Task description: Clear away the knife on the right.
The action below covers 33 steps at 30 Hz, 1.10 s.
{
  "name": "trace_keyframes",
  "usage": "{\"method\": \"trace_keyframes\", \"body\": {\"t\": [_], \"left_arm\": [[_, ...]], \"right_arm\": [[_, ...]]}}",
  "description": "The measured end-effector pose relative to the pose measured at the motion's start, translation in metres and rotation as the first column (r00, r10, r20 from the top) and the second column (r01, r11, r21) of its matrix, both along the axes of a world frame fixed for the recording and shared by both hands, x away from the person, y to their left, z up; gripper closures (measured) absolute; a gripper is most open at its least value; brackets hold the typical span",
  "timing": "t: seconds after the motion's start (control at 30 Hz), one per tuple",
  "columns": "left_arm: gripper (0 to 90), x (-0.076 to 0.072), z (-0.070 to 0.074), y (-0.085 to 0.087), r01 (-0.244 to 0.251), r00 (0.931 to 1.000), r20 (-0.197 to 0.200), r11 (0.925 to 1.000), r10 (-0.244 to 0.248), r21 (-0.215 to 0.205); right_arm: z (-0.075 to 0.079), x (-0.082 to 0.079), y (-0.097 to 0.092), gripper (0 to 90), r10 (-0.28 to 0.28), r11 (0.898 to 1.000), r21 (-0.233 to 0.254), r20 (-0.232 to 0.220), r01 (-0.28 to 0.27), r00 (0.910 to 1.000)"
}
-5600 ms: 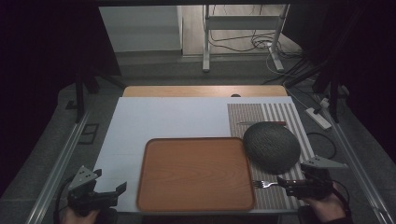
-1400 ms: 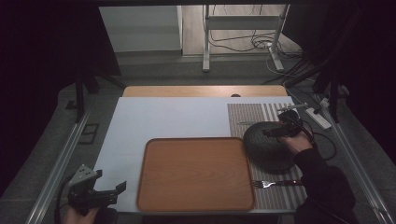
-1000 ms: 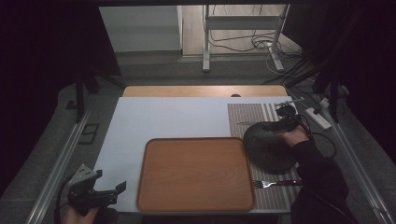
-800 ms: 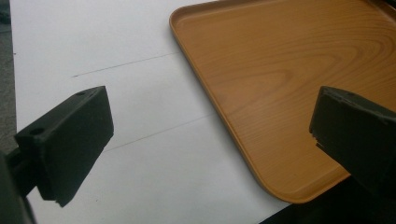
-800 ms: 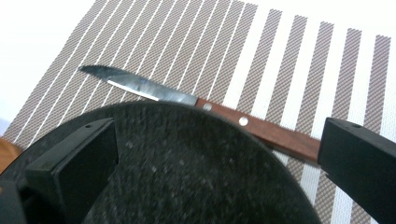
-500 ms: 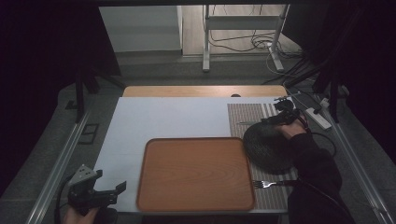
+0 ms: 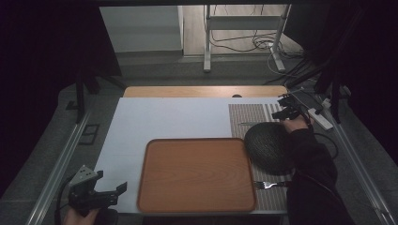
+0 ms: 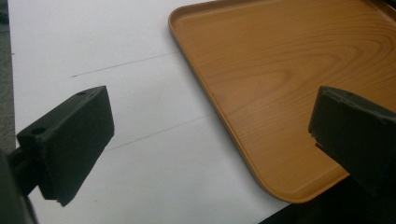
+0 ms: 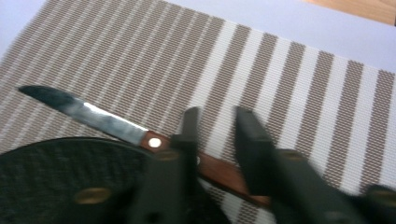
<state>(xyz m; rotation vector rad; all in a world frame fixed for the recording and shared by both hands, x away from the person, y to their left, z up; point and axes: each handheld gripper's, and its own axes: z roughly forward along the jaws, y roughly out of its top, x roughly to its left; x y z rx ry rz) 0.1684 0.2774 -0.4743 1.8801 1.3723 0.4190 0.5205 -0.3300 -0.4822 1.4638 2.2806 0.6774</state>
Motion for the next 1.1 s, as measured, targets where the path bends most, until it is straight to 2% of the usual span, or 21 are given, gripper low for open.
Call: {"method": "trace_keyframes", "body": {"t": [0.03, 0.07, 0.2, 0.43, 0.73, 1.0, 1.1], "left_arm": [[1.0, 0.0, 0.0, 0.0, 0.0, 1.0, 0.0, 1.0, 0.0, -0.001], [1.0, 0.0, 0.0, 0.0, 0.0, 1.0, -0.001, 1.0, 0.0, -0.002], [1.2, 0.0, 0.0, 0.0, 0.002, 1.0, -0.001, 1.0, -0.002, -0.004], [1.3, 0.0, 0.0, 0.0, 0.002, 1.0, 0.0, 1.0, -0.002, -0.003], [1.4, 0.0, 0.0, 0.0, 0.005, 1.0, 0.002, 1.0, -0.005, -0.001], [1.4, 0.0, 0.0, -0.001, 0.007, 1.0, 0.001, 1.0, -0.007, 0.003], [1.4, 0.0, 0.0, -0.001, 0.007, 1.0, 0.001, 1.0, -0.007, 0.003]], "right_arm": [[-0.001, 0.002, -0.003, 88.3, -0.004, 1.0, 0.003, -0.003, 0.004, 1.0], [-0.002, 0.004, -0.005, 89.4, -0.007, 1.0, 0.003, -0.007, 0.007, 0.9999], [-0.009, 0.01, -0.016, 89.5, -0.027, 0.999, -0.025, -0.03, 0.026, 0.9992], [-0.019, 0.013, -0.027, 89.4, -0.04, 0.999, -0.025, -0.051, 0.039, 0.9979], [-0.019, 0.0, -0.032, 89.5, -0.008, 1.0, -0.013, -0.101, 0.006, 0.9949], [-0.018, -0.008, -0.031, 89.5, 0.01, 1.0, -0.019, -0.13, -0.013, 0.9914], [-0.018, -0.009, -0.03, 89.5, 0.009, 1.0, -0.028, -0.127, -0.012, 0.9918]]}}
